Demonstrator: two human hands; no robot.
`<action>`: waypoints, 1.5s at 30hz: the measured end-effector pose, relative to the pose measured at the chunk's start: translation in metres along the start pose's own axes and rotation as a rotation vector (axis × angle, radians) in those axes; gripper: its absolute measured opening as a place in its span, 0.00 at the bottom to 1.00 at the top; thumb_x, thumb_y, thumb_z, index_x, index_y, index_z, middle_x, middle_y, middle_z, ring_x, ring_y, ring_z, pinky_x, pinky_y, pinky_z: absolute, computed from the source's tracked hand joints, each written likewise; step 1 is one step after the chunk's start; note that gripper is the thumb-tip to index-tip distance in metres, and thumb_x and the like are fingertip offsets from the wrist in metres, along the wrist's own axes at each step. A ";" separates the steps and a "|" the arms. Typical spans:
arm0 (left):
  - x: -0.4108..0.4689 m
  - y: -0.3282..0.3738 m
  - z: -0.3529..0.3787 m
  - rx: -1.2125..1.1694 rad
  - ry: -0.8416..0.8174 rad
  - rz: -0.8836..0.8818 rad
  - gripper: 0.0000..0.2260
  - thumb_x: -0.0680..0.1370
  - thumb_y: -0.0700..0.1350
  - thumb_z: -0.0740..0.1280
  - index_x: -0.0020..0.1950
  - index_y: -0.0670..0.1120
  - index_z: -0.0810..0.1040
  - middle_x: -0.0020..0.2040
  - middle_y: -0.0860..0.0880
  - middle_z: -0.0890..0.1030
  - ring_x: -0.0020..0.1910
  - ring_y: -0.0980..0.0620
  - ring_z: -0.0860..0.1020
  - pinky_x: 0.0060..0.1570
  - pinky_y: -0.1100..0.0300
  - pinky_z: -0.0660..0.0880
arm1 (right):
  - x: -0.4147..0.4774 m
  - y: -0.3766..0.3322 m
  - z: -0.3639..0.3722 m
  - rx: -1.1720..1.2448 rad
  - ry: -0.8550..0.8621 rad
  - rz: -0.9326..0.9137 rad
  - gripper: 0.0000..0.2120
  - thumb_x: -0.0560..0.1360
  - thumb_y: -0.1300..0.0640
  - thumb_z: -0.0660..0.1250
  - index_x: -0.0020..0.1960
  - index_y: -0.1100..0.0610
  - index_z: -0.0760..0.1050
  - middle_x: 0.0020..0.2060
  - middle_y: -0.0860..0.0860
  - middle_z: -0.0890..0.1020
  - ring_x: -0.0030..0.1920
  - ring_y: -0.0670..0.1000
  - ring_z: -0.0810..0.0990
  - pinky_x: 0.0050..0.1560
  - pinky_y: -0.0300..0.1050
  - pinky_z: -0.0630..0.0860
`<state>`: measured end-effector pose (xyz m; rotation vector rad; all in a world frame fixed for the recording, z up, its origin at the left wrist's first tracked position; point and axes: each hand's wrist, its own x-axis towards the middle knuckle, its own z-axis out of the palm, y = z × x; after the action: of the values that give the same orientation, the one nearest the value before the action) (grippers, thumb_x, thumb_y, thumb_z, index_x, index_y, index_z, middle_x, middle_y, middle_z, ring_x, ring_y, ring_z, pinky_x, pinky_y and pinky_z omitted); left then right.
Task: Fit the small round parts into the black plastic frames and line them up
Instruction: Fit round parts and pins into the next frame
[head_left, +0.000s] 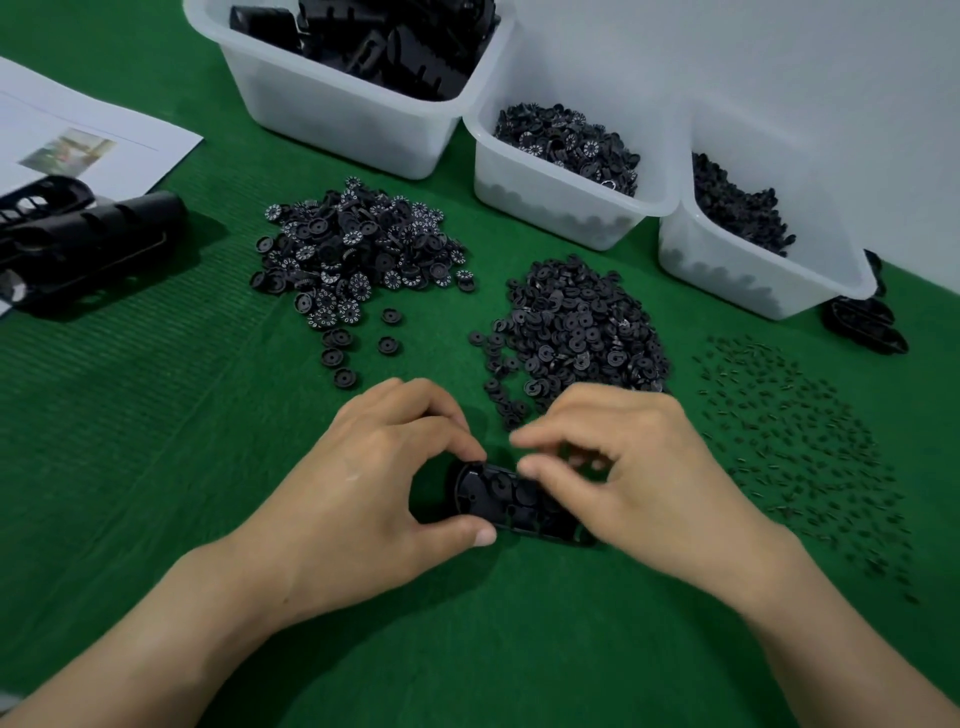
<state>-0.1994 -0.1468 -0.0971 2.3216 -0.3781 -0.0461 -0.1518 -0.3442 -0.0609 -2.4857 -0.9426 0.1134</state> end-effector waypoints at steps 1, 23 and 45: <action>0.000 0.000 0.000 -0.003 -0.001 -0.002 0.21 0.65 0.66 0.67 0.50 0.54 0.79 0.50 0.59 0.73 0.52 0.58 0.71 0.56 0.62 0.66 | 0.003 0.003 0.000 -0.005 0.035 0.033 0.07 0.71 0.57 0.71 0.49 0.53 0.82 0.37 0.44 0.79 0.35 0.40 0.75 0.39 0.35 0.73; 0.000 0.001 0.000 0.017 -0.001 0.002 0.22 0.66 0.67 0.67 0.50 0.53 0.79 0.50 0.58 0.73 0.52 0.57 0.71 0.55 0.64 0.66 | -0.013 0.005 -0.002 0.002 -0.031 -0.077 0.06 0.69 0.58 0.71 0.45 0.54 0.84 0.37 0.48 0.79 0.38 0.47 0.77 0.38 0.46 0.76; 0.000 0.001 0.000 0.003 0.001 0.001 0.20 0.66 0.64 0.69 0.50 0.52 0.79 0.50 0.58 0.73 0.53 0.57 0.71 0.56 0.62 0.67 | 0.022 0.009 0.008 -0.031 0.090 0.101 0.02 0.69 0.57 0.71 0.42 0.54 0.80 0.38 0.46 0.77 0.37 0.44 0.75 0.38 0.40 0.71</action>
<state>-0.1993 -0.1474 -0.0965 2.3245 -0.3788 -0.0442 -0.1312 -0.3330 -0.0701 -2.5441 -0.7880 0.0200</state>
